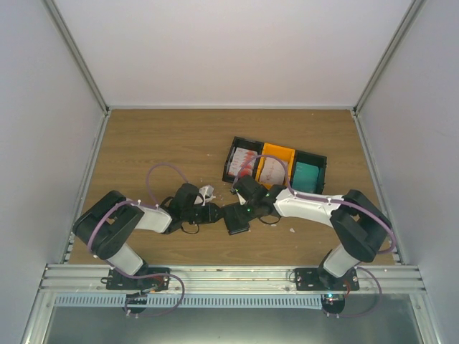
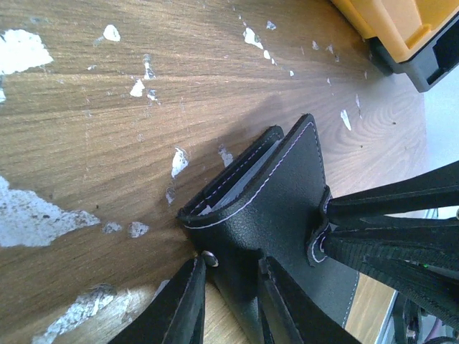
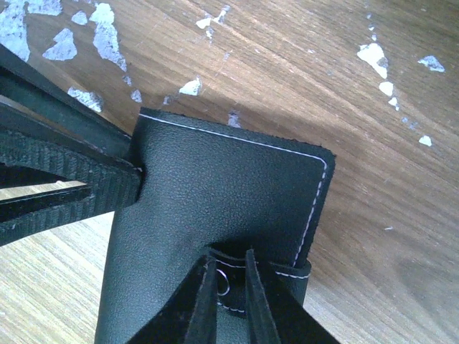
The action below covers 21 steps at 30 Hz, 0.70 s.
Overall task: Put the credit cards into the card holder
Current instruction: Close the card holder at the center of the board.
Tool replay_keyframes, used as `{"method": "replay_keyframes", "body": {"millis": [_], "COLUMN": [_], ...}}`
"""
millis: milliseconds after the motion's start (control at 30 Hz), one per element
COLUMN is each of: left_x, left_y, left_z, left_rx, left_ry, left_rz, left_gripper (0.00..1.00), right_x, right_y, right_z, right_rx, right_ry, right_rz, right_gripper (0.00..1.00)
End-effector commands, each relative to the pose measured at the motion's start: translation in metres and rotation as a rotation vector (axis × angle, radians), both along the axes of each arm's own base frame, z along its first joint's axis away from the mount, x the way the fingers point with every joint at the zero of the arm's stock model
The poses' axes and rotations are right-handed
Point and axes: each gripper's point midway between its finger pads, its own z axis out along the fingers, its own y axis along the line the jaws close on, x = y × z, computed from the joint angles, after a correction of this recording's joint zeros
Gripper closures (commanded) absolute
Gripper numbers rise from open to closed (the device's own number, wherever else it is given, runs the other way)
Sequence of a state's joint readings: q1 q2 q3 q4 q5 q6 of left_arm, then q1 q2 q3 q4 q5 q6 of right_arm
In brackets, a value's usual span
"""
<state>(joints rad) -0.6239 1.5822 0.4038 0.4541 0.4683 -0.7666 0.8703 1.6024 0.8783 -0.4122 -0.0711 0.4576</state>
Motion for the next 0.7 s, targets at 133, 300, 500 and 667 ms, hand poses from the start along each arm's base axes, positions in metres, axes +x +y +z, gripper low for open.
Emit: {"method": "replay_keyframes", "body": {"millis": [133, 300, 500, 667], "left_x": [-0.01, -0.009, -0.009, -0.009], "left_y": [0.007, 0.008, 0.009, 0.01], "left_z": [-0.019, -0.02, -0.021, -0.022], "left_rx": [0.051, 0.055, 0.063, 0.067], "left_ry": [0.035, 0.035, 0.039, 0.04], "left_rz": [-0.01, -0.007, -0.004, -0.001], "left_gripper": [0.77, 0.77, 0.77, 0.77], "right_x": [-0.023, -0.036, -0.056, -0.056], "right_y": [-0.023, -0.034, -0.053, -0.06], "right_z": [-0.037, -0.054, -0.071, -0.068], "right_rx": [-0.141, -0.19, -0.233, -0.212], "right_ry": [0.091, 0.135, 0.181, 0.139], "right_rz": [0.022, 0.022, 0.007, -0.023], "right_gripper": [0.91, 0.94, 0.95, 0.94]}}
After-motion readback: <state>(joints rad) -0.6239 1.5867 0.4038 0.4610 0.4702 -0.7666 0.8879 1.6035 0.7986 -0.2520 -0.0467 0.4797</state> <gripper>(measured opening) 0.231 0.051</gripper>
